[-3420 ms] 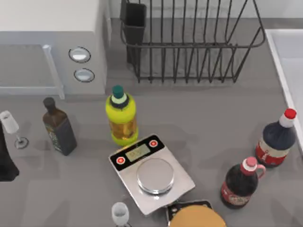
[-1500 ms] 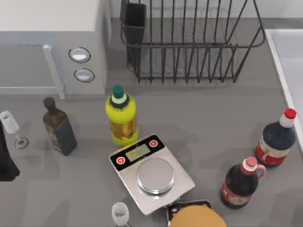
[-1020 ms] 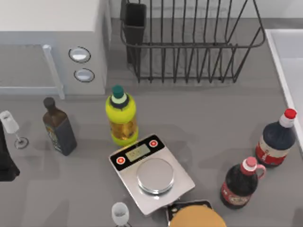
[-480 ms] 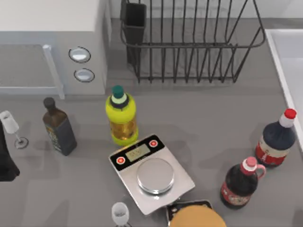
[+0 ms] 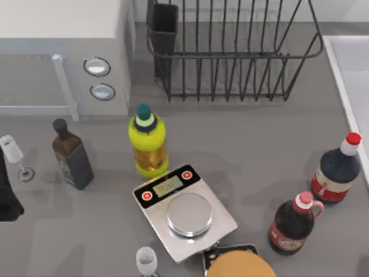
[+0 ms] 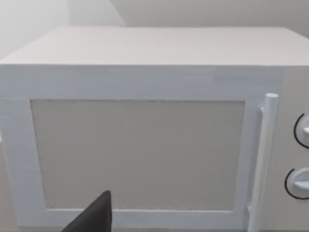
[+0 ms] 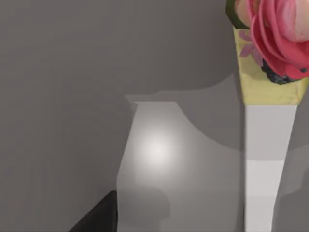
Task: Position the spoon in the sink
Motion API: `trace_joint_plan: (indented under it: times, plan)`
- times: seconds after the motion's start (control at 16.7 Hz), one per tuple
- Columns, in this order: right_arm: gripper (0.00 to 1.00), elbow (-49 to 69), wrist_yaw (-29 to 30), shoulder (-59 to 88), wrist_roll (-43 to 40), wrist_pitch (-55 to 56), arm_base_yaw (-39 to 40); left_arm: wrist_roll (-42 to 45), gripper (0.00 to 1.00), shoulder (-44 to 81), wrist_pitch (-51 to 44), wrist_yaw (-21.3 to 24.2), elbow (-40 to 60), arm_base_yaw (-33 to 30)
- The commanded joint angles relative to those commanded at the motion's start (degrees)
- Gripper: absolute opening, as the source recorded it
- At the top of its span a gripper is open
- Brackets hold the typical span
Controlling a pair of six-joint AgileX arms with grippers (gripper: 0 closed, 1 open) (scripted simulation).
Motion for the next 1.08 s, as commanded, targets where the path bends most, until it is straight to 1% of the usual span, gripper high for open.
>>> trace_joint_plan:
  times: [0.18,0.24,0.66,0.72,0.9,1.08]
  plan:
    - [0.02,0.0,0.0,0.0,0.0,0.0,0.0,0.0,1.0,0.0,0.0,0.0,0.0,0.0]
    - [0.0,0.0,0.0,0.0,0.0,0.0,0.0,0.0,1.0,0.0,0.0,0.0,0.0,0.0]
    - [0.0,0.0,0.0,0.0,0.0,0.0,0.0,0.0,1.0,0.0,0.0,0.0,0.0,0.0]
    - [0.0,2.4,-0.7,-4.2,-0.2,-5.0,-0.2,0.0,1.0,0.0,0.0,0.0,0.0,0.0]
    - [0.0,4.5,-0.7,-5.2,-0.4,-7.2,-0.3,0.0,1.0,0.0,0.0,0.0,0.0,0.0]
    - [0.0,9.0,-0.7,-7.4,-0.6,-14.7,-0.4,0.0,1.0,0.0,0.0,0.0,0.0,0.0]
